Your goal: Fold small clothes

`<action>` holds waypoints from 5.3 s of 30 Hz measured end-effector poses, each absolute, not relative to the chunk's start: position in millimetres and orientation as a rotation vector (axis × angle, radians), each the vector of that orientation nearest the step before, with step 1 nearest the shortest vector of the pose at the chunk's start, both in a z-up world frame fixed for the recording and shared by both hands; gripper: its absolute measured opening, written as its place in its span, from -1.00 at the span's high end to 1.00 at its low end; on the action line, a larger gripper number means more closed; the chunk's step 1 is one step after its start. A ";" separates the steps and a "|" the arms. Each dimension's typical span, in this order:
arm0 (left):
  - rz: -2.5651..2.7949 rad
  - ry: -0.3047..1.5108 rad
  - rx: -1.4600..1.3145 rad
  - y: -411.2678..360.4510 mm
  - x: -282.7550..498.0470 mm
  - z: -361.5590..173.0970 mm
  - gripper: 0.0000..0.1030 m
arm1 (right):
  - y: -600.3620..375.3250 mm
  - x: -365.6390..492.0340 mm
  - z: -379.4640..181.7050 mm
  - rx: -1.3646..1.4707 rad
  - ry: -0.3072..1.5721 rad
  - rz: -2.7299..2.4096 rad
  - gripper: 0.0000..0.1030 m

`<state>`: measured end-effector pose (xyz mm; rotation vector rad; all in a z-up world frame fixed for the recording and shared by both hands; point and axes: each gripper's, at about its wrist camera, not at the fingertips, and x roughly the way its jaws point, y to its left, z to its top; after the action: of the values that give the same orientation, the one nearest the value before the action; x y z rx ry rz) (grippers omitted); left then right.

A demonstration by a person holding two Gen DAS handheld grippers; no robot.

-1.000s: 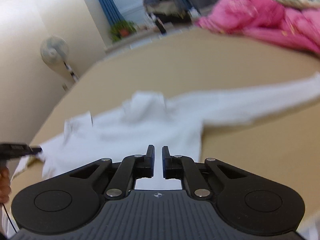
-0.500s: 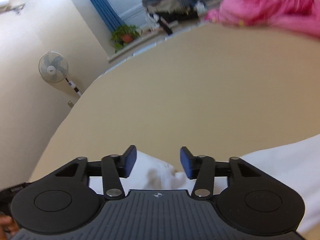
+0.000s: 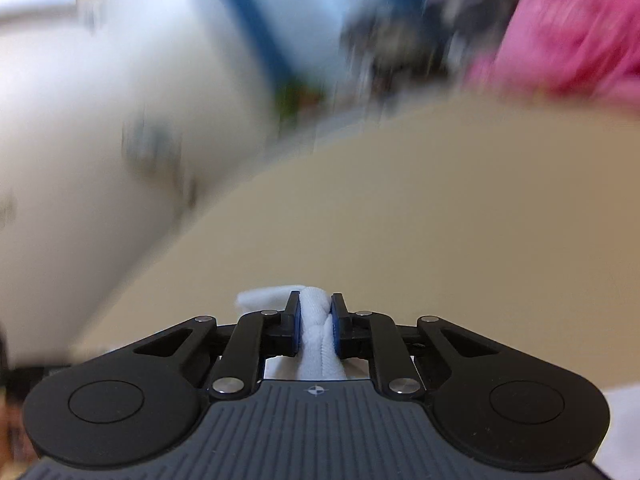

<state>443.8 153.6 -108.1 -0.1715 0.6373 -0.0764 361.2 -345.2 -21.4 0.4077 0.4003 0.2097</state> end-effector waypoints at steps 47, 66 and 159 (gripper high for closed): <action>-0.035 0.745 0.006 123.1 126.0 -27.5 -0.61 | -420.1 119.7 6.2 0.458 0.610 -0.264 -0.18; -0.027 0.788 0.097 93.6 193.9 -67.6 -0.61 | -623.3 112.3 -70.2 0.751 0.458 -0.539 0.45; 0.163 0.813 -0.453 232.1 316.8 -56.5 0.25 | -282.0 225.8 -39.5 0.199 0.885 0.023 0.16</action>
<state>316.8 232.1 -56.5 -0.4534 0.8126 0.1626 225.8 -282.0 -39.5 0.1988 0.8850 0.0230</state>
